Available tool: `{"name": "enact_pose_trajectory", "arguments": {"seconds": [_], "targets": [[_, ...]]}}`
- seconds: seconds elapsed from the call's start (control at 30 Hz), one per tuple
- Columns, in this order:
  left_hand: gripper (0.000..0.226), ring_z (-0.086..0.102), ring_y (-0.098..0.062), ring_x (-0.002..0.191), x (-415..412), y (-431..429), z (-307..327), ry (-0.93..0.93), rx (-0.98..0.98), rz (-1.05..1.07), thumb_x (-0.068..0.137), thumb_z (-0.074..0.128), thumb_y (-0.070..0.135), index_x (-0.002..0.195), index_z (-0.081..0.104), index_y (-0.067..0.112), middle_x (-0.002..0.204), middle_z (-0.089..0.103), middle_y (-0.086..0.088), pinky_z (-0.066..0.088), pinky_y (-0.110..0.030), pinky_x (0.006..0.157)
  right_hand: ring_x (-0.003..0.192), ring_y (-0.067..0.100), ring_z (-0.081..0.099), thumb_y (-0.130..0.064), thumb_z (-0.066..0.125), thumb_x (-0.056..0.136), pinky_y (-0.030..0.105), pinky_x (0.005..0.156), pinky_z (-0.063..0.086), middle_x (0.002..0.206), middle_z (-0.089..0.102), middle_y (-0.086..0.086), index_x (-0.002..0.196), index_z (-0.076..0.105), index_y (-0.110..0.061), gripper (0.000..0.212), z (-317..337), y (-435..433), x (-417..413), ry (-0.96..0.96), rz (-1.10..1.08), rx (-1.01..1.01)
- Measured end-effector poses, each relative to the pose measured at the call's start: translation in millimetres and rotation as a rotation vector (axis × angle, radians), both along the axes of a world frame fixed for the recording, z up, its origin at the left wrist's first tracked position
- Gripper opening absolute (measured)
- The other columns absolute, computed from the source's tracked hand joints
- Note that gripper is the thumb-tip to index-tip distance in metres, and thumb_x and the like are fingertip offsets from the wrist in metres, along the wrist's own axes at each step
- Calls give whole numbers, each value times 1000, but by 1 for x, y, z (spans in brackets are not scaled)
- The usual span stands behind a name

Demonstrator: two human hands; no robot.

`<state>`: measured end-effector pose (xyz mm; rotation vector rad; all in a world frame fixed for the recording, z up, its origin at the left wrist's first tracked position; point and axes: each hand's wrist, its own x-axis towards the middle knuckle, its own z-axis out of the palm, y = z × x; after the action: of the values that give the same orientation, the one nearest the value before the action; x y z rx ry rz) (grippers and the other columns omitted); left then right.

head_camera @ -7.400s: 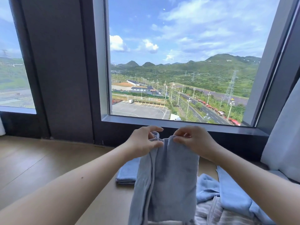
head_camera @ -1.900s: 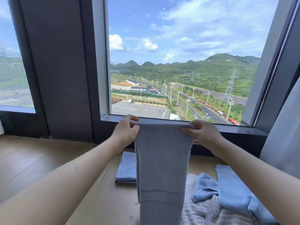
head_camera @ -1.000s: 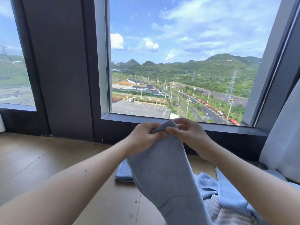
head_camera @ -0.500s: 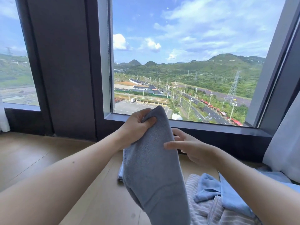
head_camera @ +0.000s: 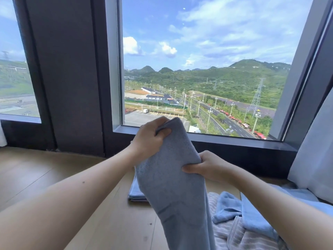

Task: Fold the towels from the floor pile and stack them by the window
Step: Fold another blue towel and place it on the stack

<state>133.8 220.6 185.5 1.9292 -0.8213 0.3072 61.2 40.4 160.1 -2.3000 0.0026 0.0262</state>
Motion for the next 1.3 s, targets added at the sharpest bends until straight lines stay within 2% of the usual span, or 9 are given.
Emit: {"name": "enact_pose_trajectory", "arguments": {"seconds": [0.2,0.37,0.5,0.7,0.9,1.03,1.17,1.23,1.3], "targets": [[15,60,-30,91,4,8,2,57,-129,125,95,49,18,103,61,15,95,65,-14,47,-45,84,96,17,66,-15,65,81,32,87,50,100,71,5,96,69,-14,15,2,-13,-4,1,-36,-111],[13,56,-23,84,11,17,-2,103,-134,201,96,48,18,96,60,13,84,62,-4,44,-35,77,69,8,55,-12,63,79,17,60,43,73,58,-5,72,61,-23,13,3,-21,-7,-40,-82,-133],[18,58,-28,93,13,18,-5,159,-106,224,96,47,24,100,60,11,97,64,-14,45,-41,84,64,8,51,-11,63,77,14,53,39,69,54,-4,67,57,-21,15,3,-23,-5,-81,-114,-137],[11,54,-13,75,3,11,-4,91,22,87,94,52,22,87,60,23,79,61,2,41,-27,70,92,12,64,-22,68,78,19,74,48,97,68,-3,96,66,-24,17,-2,-18,-2,-14,-97,-129],[9,64,-19,84,-3,3,-15,41,231,5,89,60,21,90,69,18,87,71,-4,48,-32,75,91,3,64,-31,71,80,13,71,45,99,67,-11,108,61,-27,30,11,5,2,-227,-82,127],[11,62,-7,83,-4,2,-19,50,233,-34,87,64,22,88,69,31,88,71,5,48,-25,76,90,5,66,-20,69,83,11,69,45,96,69,-9,103,64,-28,22,9,15,4,-231,-22,144],[10,58,-6,76,-2,4,-24,73,260,-55,85,66,22,85,69,32,84,69,4,43,-21,69,68,-7,60,-13,64,85,14,67,44,68,65,-19,90,67,-23,12,4,17,8,-239,-12,93],[6,55,-6,71,-1,2,-25,101,245,-66,83,68,23,84,69,29,80,67,2,41,-22,67,63,-4,58,-12,61,87,22,66,50,60,61,-19,83,65,-23,13,3,19,9,-278,-7,91],[6,58,-8,75,-1,1,-24,149,264,-63,81,70,24,87,68,25,81,67,3,43,-23,69,79,13,64,-11,58,88,37,74,58,76,66,-9,80,64,-26,18,3,19,9,-316,-20,136]]}}
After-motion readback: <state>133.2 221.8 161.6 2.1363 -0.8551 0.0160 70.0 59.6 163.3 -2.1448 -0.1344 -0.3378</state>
